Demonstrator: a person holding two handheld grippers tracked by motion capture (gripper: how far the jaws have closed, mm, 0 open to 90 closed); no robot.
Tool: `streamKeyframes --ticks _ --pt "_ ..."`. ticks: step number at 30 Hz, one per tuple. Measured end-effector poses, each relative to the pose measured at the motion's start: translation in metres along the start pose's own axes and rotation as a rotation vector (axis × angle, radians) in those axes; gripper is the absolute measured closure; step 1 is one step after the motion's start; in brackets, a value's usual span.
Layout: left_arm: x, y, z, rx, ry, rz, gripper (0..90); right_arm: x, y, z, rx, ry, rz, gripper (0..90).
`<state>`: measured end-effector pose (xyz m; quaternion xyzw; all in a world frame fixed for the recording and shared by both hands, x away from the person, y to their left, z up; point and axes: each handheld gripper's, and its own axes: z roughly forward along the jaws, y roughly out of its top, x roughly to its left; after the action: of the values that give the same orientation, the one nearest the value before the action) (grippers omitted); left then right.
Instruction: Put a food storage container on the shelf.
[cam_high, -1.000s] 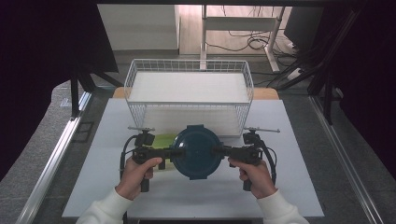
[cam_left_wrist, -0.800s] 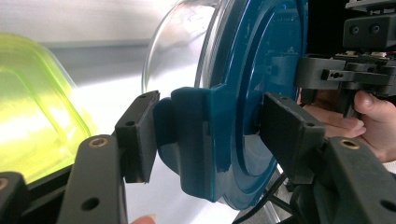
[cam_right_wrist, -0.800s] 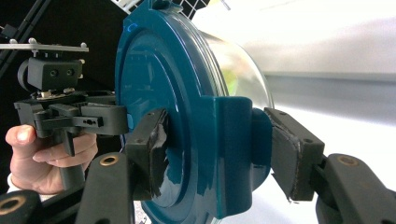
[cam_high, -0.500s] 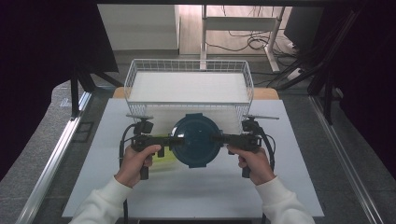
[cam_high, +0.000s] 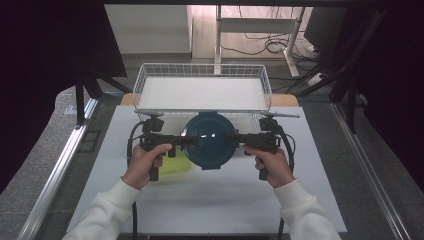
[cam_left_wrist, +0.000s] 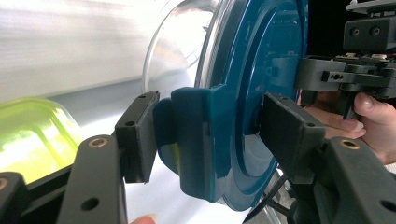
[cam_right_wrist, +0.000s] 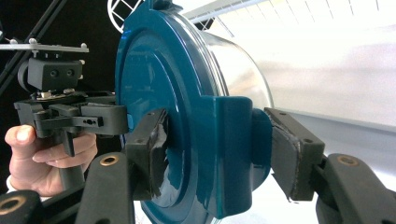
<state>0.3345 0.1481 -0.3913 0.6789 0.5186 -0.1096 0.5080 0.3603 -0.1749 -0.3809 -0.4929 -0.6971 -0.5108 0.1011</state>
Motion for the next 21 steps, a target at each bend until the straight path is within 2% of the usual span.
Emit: streamKeyframes --ticks 21 --pt "-0.015 0.028 -0.017 -0.023 0.003 0.022 39.4 0.020 0.030 -0.006 -0.017 0.010 -0.023 41.9"
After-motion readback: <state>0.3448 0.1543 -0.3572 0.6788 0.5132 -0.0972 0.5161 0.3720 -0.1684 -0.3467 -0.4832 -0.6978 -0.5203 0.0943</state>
